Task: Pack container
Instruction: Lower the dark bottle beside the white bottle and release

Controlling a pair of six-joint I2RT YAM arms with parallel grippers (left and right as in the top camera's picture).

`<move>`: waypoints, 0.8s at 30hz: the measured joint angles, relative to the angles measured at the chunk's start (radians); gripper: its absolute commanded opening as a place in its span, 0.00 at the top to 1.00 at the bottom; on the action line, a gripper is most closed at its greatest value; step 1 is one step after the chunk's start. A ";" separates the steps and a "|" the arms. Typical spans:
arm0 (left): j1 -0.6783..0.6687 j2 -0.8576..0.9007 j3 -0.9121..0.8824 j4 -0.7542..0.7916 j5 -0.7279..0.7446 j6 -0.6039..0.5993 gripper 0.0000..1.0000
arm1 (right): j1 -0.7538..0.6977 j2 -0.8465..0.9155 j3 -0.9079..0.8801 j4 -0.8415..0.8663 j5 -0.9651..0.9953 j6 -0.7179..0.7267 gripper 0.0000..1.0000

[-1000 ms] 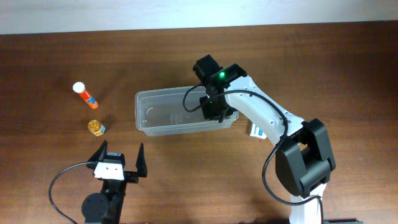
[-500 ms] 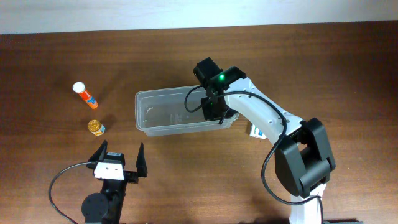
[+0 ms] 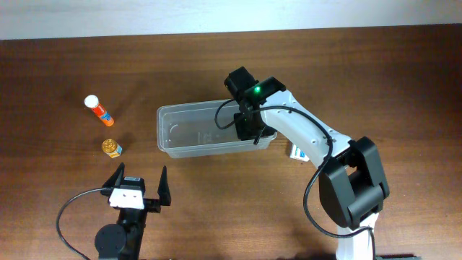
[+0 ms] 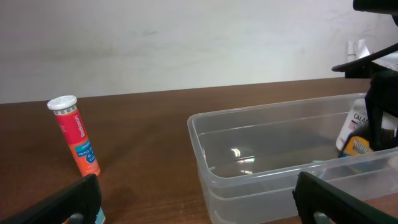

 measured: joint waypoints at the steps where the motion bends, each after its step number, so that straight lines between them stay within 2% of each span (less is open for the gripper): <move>1: 0.000 0.000 0.000 0.000 0.000 0.000 0.01 | 0.000 0.000 0.000 0.000 0.000 -0.001 0.57; 13: 0.000 0.000 0.000 0.000 0.000 0.000 0.01 | 0.000 0.000 0.000 -0.010 0.000 0.001 0.57; 24: 0.000 0.000 0.000 0.000 0.000 0.000 0.01 | 0.000 -0.002 0.182 -0.212 0.000 -0.006 0.48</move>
